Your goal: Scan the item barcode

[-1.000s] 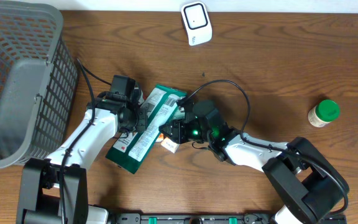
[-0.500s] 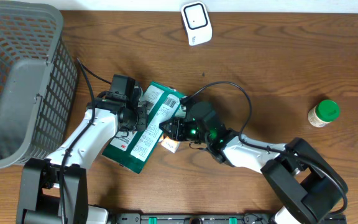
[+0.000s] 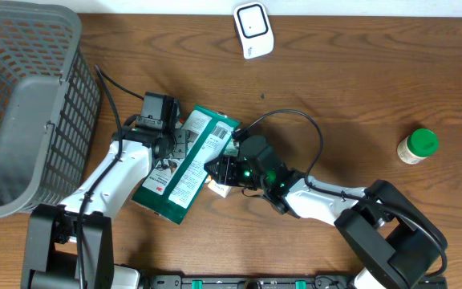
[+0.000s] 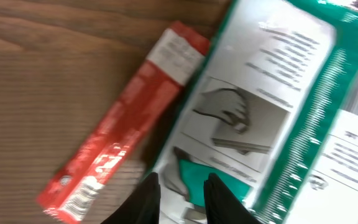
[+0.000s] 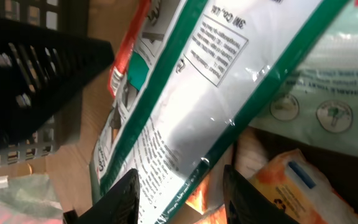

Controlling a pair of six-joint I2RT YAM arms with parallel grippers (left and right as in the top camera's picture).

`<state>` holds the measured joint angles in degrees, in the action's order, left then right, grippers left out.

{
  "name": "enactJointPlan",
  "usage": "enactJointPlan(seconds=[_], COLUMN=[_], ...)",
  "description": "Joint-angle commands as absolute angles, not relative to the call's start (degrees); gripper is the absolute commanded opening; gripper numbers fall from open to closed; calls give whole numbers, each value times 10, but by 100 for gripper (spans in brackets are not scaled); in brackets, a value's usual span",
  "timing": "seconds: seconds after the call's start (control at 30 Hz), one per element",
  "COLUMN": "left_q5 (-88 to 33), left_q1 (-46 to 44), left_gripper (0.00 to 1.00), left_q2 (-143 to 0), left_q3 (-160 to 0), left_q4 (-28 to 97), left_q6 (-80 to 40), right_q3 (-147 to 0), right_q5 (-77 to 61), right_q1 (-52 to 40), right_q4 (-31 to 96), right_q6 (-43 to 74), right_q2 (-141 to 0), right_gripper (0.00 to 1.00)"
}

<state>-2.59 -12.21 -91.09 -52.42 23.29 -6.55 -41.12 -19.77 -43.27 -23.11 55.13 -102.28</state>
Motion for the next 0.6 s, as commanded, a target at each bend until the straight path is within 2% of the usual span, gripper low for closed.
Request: enactJointPlan(seconds=[0.0, 0.23, 0.37, 0.57], left_q5=[24, 54, 49, -29], left_q1=[-123, -123, -123, -123], left_gripper=[26, 26, 20, 19], left_q2=[-921, -984, -1000, -991], left_q3=[-517, -517, -517, -518], left_q4=[230, 216, 215, 222], left_q6=[-56, -56, -56, -56], right_q3=[-409, -409, -409, -409], right_q5=[-178, -154, -150, -137], right_q1=[-450, -465, -467, -467], right_q4=[-223, -223, -225, -241], right_q6=[559, 559, 559, 559], right_q2=[-1027, -1027, -1027, -1027], right_gripper=[38, 39, 38, 36])
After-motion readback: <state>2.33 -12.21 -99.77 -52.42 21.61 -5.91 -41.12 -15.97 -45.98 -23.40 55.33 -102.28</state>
